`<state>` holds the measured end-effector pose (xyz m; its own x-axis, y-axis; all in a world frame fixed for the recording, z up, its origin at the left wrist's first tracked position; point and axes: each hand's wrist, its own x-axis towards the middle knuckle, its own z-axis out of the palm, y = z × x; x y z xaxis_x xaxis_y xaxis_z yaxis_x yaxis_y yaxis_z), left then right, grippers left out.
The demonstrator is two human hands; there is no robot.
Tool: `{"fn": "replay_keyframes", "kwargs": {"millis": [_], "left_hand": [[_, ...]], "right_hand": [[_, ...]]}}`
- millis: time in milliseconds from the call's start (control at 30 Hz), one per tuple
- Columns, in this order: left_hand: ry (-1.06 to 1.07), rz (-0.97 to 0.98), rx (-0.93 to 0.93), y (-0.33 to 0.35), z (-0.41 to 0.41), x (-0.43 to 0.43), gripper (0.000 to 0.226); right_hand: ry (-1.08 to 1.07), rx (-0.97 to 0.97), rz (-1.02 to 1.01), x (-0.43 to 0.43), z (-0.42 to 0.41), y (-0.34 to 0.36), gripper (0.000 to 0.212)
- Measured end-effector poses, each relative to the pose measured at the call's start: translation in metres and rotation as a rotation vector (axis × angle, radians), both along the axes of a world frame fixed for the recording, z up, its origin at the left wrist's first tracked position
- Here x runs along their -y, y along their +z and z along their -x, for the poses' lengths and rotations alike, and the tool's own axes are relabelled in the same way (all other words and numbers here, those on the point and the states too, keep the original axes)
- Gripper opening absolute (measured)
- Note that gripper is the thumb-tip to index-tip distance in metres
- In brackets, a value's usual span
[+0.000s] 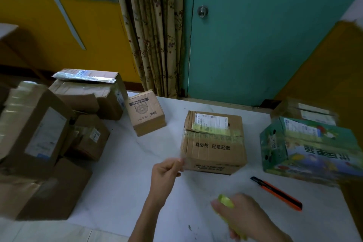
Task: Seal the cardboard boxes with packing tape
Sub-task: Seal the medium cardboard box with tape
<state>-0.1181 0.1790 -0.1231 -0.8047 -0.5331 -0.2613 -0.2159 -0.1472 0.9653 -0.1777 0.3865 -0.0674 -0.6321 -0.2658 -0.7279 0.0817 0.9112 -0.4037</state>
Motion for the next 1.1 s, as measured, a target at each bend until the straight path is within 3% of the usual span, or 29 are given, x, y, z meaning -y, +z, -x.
{"fn": "replay_keyframes", "kwargs": {"millis": [167,300,467,667,800,967,1100], "left_hand": [[0.321,-0.106,-0.095,0.036,0.025,0.054,0.03],[0.307,-0.162,-0.054,0.028,0.051,0.072,0.027],[0.42,-0.528,-0.043,0.0,0.086,0.065,0.027],[0.475,-0.674,-0.029,-0.022,0.111,0.063,0.023],[0.506,-0.716,0.004,-0.038,0.111,0.066,0.025],[0.544,-0.682,0.056,-0.054,0.103,0.064,0.018],[0.536,-0.599,0.143,-0.064,0.105,0.055,0.018]], "right_hand": [[0.071,0.049,-0.101,-0.022,0.048,0.029,0.062],[0.173,-0.204,-0.126,-0.024,0.091,0.051,0.06],[0.352,-0.515,-0.191,0.008,0.165,0.093,0.068],[0.572,-0.432,-0.375,0.047,0.227,0.104,0.081],[0.585,-0.336,-0.375,0.052,0.239,0.076,0.071],[0.583,-0.339,-0.309,0.045,0.25,0.035,0.101],[0.582,-0.311,-0.378,0.047,0.247,0.028,0.072]]}}
